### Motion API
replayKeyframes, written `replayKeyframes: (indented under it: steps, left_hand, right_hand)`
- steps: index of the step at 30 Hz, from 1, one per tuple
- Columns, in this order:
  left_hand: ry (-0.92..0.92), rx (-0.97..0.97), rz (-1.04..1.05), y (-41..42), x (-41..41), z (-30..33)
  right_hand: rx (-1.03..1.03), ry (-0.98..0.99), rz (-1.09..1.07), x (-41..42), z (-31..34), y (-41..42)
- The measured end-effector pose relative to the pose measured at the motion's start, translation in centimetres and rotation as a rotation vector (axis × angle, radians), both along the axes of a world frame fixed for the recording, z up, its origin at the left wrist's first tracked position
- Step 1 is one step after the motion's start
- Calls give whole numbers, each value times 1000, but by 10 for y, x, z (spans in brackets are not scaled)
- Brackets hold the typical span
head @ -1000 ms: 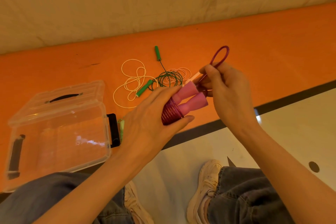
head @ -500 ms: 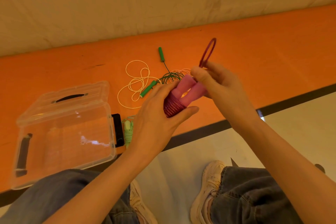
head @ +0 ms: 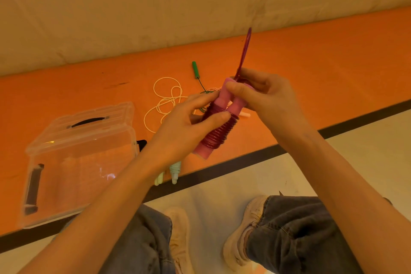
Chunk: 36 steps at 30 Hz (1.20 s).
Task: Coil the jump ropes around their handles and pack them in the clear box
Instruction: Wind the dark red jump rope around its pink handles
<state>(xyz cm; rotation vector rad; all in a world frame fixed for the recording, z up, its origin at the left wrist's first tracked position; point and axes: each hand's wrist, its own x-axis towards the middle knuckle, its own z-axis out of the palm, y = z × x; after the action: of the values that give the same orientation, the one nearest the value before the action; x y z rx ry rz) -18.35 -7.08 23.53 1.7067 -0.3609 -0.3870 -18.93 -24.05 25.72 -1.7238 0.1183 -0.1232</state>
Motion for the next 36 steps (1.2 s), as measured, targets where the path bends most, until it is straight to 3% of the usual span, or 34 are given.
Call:
replayKeyframes:
  steps: [6, 14, 20, 26, 36]
  left_hand:
    - [79, 24, -36, 17, 13, -1]
    - [295, -78, 219, 22, 23, -71]
    - [477, -78, 385, 20, 33, -145]
    - [590, -50, 406, 21, 39, -219]
    - [607, 40, 385, 24, 53, -323]
  right_hand:
    - [64, 43, 66, 9, -8, 8]
    - [-16, 299, 167, 51, -59, 22]
    - [27, 465, 188, 80, -130, 27]
    - [-11, 623, 191, 96, -217, 35]
    - [-24, 727, 194, 130, -331, 48]
